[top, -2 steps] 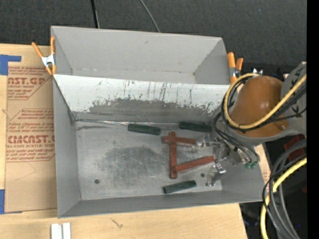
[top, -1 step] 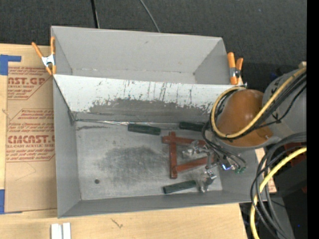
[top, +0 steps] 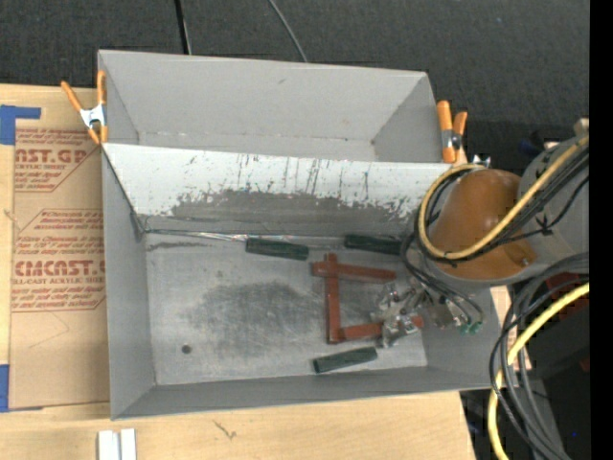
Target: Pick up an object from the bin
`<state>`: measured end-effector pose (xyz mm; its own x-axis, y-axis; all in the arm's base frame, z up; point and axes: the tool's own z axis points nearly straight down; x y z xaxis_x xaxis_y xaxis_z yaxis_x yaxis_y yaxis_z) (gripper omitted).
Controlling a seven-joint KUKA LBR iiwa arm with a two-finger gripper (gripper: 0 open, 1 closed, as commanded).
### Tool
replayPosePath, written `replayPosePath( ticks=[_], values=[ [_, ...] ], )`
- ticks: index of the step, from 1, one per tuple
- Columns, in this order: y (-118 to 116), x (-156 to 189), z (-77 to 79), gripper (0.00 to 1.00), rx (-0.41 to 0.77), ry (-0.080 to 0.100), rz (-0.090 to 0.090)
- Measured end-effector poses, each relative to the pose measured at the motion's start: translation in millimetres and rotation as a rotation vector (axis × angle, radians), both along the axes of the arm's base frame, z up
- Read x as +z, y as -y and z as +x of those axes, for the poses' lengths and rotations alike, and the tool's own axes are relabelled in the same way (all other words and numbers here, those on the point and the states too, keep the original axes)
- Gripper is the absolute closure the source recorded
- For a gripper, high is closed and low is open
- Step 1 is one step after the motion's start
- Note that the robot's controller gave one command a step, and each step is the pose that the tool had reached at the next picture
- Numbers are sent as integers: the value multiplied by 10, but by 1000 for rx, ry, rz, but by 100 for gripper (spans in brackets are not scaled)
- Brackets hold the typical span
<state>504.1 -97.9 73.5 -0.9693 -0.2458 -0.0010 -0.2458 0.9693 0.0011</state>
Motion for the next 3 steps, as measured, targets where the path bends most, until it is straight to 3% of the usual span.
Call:
replayPosePath(
  ticks=[2,3],
  values=[
    [-4,24,-11,100,0,-2,1],
    [-10,202,-34,100,1,-9,1]
  ],
)
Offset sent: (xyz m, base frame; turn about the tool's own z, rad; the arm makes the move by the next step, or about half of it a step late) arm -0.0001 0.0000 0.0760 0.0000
